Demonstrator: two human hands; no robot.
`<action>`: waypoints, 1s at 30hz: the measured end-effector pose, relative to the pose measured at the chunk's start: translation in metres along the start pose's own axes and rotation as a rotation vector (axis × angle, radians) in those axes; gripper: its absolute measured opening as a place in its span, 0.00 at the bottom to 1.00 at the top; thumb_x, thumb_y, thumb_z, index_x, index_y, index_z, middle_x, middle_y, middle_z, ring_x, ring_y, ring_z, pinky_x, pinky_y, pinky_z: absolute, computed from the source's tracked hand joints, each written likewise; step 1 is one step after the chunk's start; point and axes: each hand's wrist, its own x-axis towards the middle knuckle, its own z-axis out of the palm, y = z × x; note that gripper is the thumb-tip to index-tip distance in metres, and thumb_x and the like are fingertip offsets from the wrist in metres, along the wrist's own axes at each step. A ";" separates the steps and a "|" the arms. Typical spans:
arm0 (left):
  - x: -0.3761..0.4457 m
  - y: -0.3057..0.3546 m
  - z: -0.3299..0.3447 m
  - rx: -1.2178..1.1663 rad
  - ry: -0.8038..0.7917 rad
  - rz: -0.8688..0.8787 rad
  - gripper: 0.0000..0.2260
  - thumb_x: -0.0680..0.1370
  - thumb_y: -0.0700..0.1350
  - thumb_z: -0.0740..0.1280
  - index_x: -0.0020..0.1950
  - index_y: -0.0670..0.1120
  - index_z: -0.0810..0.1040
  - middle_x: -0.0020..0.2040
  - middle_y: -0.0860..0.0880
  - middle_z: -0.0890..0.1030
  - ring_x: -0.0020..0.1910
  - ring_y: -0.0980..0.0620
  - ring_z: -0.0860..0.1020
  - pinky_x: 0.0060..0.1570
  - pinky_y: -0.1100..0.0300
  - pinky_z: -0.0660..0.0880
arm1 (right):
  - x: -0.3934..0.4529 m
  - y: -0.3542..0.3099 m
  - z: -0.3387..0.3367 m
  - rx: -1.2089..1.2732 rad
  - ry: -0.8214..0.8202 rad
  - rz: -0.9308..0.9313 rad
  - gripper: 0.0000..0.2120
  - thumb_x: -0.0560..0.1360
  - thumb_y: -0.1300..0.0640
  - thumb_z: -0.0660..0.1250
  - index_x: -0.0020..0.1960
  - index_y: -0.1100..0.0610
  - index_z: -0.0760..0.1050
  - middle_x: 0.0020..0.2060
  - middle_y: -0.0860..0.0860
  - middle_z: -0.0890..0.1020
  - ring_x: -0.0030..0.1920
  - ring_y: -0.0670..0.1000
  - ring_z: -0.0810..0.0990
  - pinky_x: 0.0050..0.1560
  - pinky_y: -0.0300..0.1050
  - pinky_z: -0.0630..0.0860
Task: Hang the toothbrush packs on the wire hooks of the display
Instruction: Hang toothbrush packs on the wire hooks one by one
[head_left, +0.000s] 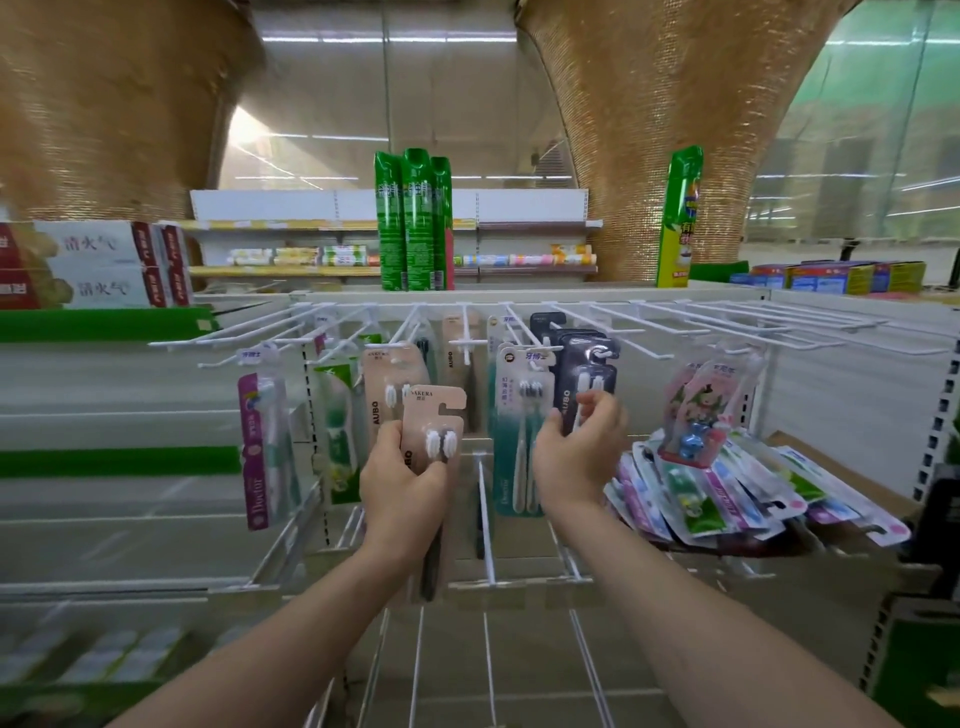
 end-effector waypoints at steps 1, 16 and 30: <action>0.002 -0.003 -0.005 -0.004 0.010 -0.005 0.09 0.73 0.36 0.69 0.48 0.49 0.75 0.42 0.44 0.80 0.42 0.41 0.78 0.42 0.43 0.77 | -0.007 -0.005 0.006 0.020 -0.045 -0.009 0.11 0.76 0.62 0.70 0.52 0.53 0.69 0.48 0.48 0.72 0.43 0.48 0.73 0.40 0.28 0.65; 0.032 -0.026 -0.087 -0.006 0.090 -0.030 0.11 0.73 0.33 0.68 0.49 0.47 0.77 0.40 0.50 0.82 0.38 0.52 0.77 0.39 0.59 0.74 | -0.059 -0.047 0.098 -0.051 -0.637 0.204 0.33 0.68 0.45 0.80 0.66 0.54 0.70 0.56 0.48 0.78 0.55 0.51 0.77 0.54 0.42 0.72; 0.035 -0.030 -0.082 -0.002 0.046 -0.014 0.10 0.71 0.38 0.68 0.48 0.51 0.75 0.40 0.48 0.81 0.42 0.45 0.80 0.43 0.46 0.79 | -0.063 -0.055 0.077 0.219 -0.566 0.151 0.12 0.77 0.68 0.68 0.48 0.51 0.77 0.42 0.45 0.84 0.45 0.43 0.82 0.55 0.43 0.79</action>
